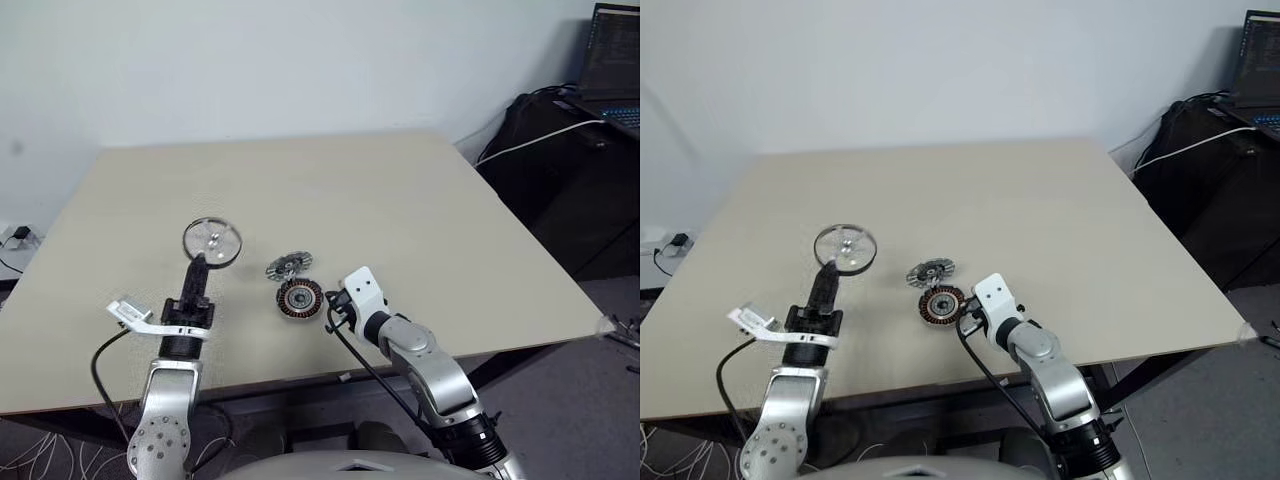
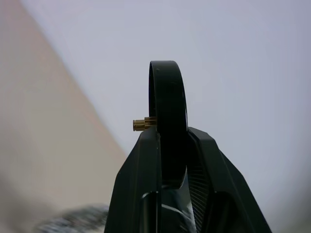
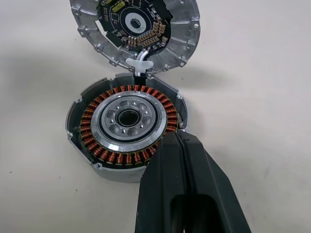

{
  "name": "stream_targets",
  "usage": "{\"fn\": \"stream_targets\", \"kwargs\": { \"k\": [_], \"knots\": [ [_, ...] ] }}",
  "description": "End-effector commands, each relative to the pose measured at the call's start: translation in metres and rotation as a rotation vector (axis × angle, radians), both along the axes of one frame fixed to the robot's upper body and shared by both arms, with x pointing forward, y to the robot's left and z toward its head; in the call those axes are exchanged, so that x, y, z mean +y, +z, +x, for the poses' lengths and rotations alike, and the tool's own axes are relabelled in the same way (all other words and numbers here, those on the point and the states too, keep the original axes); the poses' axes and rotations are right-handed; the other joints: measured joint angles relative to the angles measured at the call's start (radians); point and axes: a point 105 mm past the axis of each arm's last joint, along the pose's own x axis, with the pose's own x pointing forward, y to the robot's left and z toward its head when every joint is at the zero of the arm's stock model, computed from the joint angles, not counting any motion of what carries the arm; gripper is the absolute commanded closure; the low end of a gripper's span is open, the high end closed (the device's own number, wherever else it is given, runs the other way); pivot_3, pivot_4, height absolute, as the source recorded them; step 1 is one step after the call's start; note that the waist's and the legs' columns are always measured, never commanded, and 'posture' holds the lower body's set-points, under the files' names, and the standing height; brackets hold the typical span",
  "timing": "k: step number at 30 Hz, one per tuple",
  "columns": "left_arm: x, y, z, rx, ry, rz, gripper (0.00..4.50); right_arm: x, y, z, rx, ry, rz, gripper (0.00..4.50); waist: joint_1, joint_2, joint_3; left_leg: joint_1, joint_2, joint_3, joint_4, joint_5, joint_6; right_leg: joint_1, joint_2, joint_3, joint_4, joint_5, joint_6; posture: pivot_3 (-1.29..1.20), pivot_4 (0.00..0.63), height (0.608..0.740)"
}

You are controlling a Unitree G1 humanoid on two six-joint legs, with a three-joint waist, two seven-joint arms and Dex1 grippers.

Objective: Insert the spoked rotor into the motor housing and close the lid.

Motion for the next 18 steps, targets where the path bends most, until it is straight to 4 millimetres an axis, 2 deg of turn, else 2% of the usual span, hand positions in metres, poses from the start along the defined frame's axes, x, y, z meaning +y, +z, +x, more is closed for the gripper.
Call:
{"fn": "stream_targets", "kwargs": {
  "k": [1,4,6,13,18],
  "knots": [
    [-0.039,0.012,-0.002,-0.041,-0.2,-0.078,4.06,0.003,0.012,0.003,-0.046,0.009,0.022,4.5,-0.001,0.0,0.0,0.0,0.0,0.0,0.0,0.0,0.0,0.0,0.0,0.0,0.0,0.0,0.0,0.0,0.0,0.74],
    [-0.064,-0.005,-0.002,0.081,-0.355,-0.098,4.06,0.001,0.012,0.002,-0.045,0.003,0.022,4.5,-0.001,0.0,0.0,0.0,0.001,0.0,0.0,0.0,0.0,0.0,0.001,0.0,0.0,0.0,0.0,0.0,0.0,0.74],
    [-0.072,-0.017,0.0,0.164,-0.407,-0.087,4.06,-0.001,0.012,0.002,-0.045,-0.005,0.02,4.5,-0.001,0.0,0.0,0.0,0.001,-0.001,0.0,0.0,0.0,0.0,0.001,0.0,0.001,0.0,0.0,0.0,0.0,0.74],
    [-0.074,-0.052,0.007,0.379,-0.435,0.013,4.06,-0.007,0.012,0.0,-0.046,-0.027,0.015,4.5,0.001,0.0,0.001,0.001,0.001,-0.001,0.0,0.001,0.0,0.0,0.002,0.0,0.001,0.0,0.0,0.0,0.0,0.74],
    [-0.072,-0.063,0.009,0.443,-0.431,0.023,4.06,-0.006,0.013,0.001,-0.047,-0.029,0.016,4.5,0.001,0.0,0.001,0.0,0.001,-0.001,0.0,0.001,0.0,0.0,0.001,0.0,0.001,0.0,0.0,0.0,0.0,0.74]
  ]
}}
